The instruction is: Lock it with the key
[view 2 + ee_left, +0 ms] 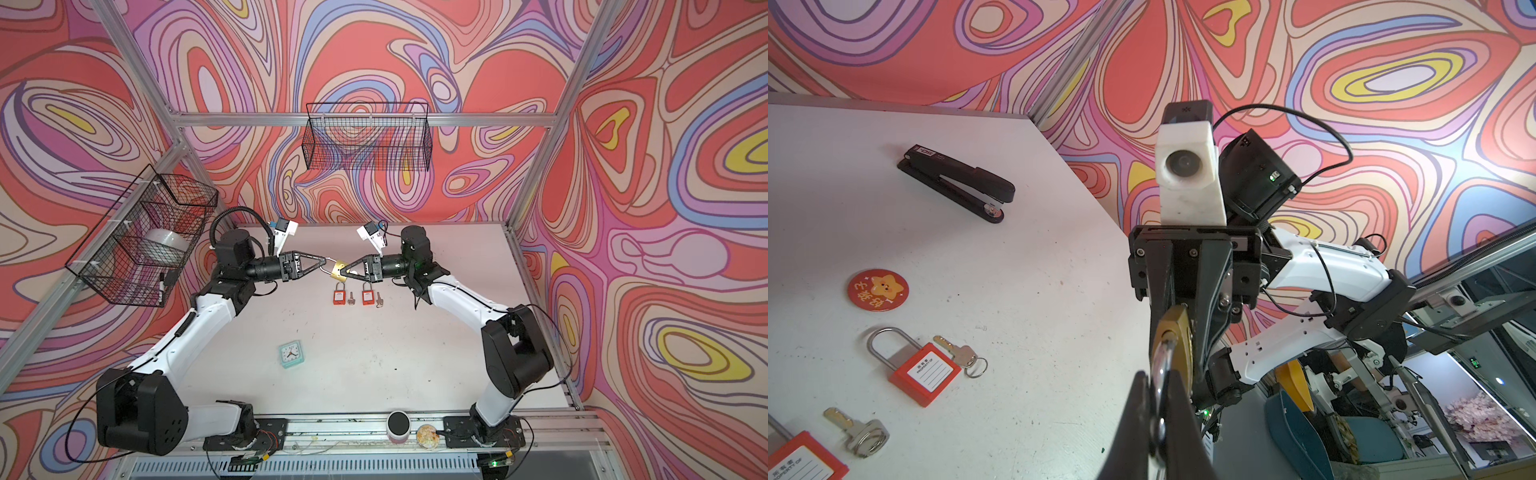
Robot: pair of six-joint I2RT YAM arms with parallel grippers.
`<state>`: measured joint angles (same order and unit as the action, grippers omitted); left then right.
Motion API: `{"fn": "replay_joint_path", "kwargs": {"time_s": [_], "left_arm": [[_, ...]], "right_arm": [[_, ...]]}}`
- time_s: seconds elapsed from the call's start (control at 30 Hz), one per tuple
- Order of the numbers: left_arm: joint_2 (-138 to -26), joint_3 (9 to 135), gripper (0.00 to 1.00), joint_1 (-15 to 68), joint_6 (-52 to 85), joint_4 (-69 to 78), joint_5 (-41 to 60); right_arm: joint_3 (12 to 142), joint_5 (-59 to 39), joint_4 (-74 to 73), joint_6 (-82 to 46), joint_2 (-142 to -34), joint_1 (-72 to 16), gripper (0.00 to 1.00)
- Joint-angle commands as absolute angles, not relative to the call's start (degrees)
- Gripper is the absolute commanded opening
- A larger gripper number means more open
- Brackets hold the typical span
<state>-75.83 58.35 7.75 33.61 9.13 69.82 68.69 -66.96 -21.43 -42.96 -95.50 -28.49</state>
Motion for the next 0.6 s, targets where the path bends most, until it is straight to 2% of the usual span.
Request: {"fn": "replay_joint_path", "kwargs": {"time_s": [0.0, 0.33, 0.57], "left_arm": [[-74.8, 57.9, 0.00, 9.6, 31.6, 8.8, 70.8], [-74.7, 56.5, 0.00, 9.6, 33.6, 11.5, 70.5], [-73.3, 54.3, 0.00, 9.5, 34.3, 12.7, 69.8]], "right_arm": [[70.9, -67.5, -23.5, -44.1, -96.7, -28.8, 0.00], [71.1, -67.7, -31.6, -50.1, -98.0, -28.1, 0.00], [72.8, -67.7, -31.8, -50.5, -98.8, -27.6, 0.00]]}}
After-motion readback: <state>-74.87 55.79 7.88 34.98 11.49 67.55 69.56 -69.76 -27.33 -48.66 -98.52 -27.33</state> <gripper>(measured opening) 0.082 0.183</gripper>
